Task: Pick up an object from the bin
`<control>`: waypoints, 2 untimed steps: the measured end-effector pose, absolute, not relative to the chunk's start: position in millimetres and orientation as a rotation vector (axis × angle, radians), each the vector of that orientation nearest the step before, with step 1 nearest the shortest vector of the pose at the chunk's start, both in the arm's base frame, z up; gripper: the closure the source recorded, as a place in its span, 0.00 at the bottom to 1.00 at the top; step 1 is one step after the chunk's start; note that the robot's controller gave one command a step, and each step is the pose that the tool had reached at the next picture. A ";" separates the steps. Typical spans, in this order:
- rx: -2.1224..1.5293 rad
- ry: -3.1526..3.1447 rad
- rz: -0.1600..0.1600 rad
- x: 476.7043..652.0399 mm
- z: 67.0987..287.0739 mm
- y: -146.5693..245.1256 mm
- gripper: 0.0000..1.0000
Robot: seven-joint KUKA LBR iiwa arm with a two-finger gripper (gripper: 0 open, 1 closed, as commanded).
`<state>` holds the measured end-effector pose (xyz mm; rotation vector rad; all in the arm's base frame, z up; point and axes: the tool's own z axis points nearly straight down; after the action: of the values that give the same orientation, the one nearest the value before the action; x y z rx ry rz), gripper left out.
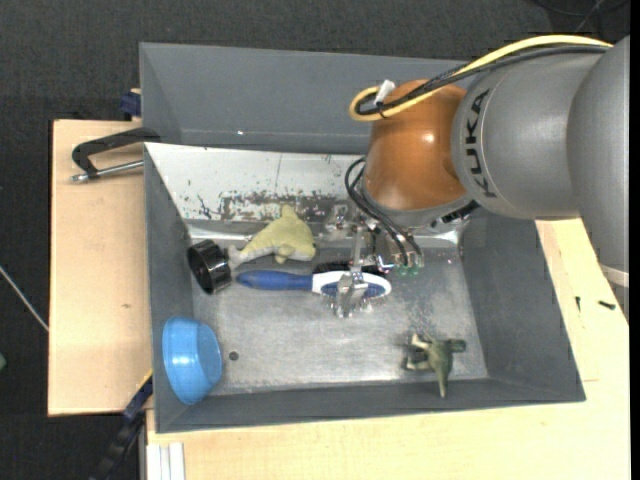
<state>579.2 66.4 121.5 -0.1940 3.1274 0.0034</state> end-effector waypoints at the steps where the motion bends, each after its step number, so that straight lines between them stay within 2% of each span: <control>1: -0.136 3.133 0.005 581.7 71.4 51.0 0.00; 2: -0.138 3.134 0.003 583.2 73.8 52.3 0.00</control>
Offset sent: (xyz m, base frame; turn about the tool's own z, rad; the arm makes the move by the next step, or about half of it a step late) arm 0.0003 -0.0166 -0.0515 0.0360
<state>583.2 52.3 73.8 -0.1378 3.1340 0.0034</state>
